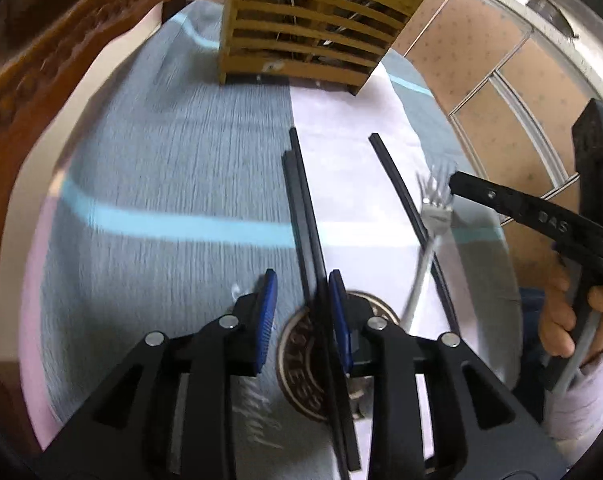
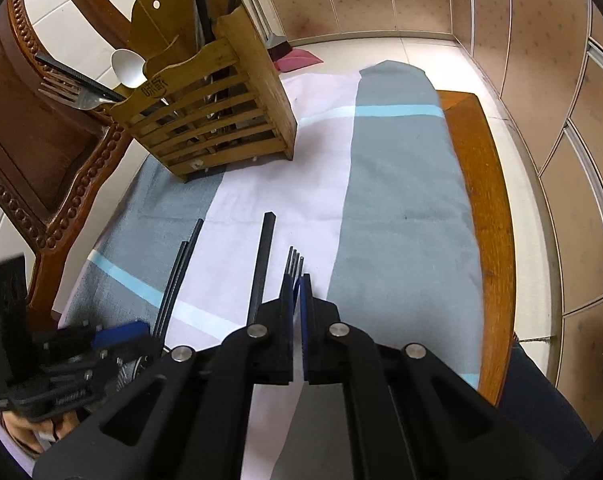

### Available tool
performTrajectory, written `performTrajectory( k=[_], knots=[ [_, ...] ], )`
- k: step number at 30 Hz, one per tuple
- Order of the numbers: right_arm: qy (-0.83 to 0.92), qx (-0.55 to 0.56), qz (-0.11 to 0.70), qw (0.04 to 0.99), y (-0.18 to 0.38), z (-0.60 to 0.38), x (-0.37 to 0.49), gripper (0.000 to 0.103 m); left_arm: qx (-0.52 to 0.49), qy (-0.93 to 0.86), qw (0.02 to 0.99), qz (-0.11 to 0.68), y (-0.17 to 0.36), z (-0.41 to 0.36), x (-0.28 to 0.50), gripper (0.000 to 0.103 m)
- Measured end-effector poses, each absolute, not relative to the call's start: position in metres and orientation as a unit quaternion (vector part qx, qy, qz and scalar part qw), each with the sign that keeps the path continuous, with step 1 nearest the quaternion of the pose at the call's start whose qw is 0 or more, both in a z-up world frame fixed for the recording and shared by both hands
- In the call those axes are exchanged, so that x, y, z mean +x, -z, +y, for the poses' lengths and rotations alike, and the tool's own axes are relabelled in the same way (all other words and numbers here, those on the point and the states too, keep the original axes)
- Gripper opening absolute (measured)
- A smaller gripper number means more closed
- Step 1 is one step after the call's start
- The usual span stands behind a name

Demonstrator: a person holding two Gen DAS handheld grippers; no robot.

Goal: Organize utensils
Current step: 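Move both grippers back down to the chopsticks and forks on the cloth, then grasp a black chopstick with the left gripper while the right gripper grasps a metal fork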

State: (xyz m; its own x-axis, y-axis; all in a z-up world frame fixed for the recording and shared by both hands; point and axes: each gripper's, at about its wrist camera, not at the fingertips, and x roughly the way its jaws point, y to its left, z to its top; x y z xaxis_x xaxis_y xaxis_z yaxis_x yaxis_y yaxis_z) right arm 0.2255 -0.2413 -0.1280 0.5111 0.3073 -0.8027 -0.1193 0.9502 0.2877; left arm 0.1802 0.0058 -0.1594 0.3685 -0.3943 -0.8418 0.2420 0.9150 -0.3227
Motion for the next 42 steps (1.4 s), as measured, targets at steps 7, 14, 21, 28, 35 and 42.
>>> performTrajectory(
  k=[7, 14, 21, 28, 35, 42],
  knots=[
    [-0.129, 0.114, 0.475, 0.863, 0.133, -0.248, 0.224, 0.004, -0.039, 0.150, 0.837, 0.525, 0.155, 0.017, 0.175, 0.029],
    [-0.128, 0.125, 0.482, 0.858, 0.140, -0.252, 0.227, 0.010, -0.037, 0.162, 0.835, 0.525, 0.152, 0.013, 0.177, 0.035],
    [-0.133, 0.135, 0.483, 0.855, 0.145, -0.252, 0.227, 0.014, -0.032, 0.161, 0.838, 0.520, 0.154, 0.006, 0.186, 0.036],
    [-0.132, 0.138, 0.483, 0.855, 0.146, -0.253, 0.227, 0.018, -0.030, 0.143, 0.841, 0.521, 0.153, 0.013, 0.189, 0.036],
    [-0.133, 0.140, 0.482, 0.855, 0.146, -0.253, 0.225, 0.018, -0.016, 0.111, 0.846, 0.521, 0.151, 0.023, 0.187, 0.037],
    [-0.134, 0.152, 0.479, 0.854, 0.147, -0.256, 0.228, 0.019, -0.029, 0.113, 0.843, 0.526, 0.153, 0.021, 0.209, 0.038]
  ],
)
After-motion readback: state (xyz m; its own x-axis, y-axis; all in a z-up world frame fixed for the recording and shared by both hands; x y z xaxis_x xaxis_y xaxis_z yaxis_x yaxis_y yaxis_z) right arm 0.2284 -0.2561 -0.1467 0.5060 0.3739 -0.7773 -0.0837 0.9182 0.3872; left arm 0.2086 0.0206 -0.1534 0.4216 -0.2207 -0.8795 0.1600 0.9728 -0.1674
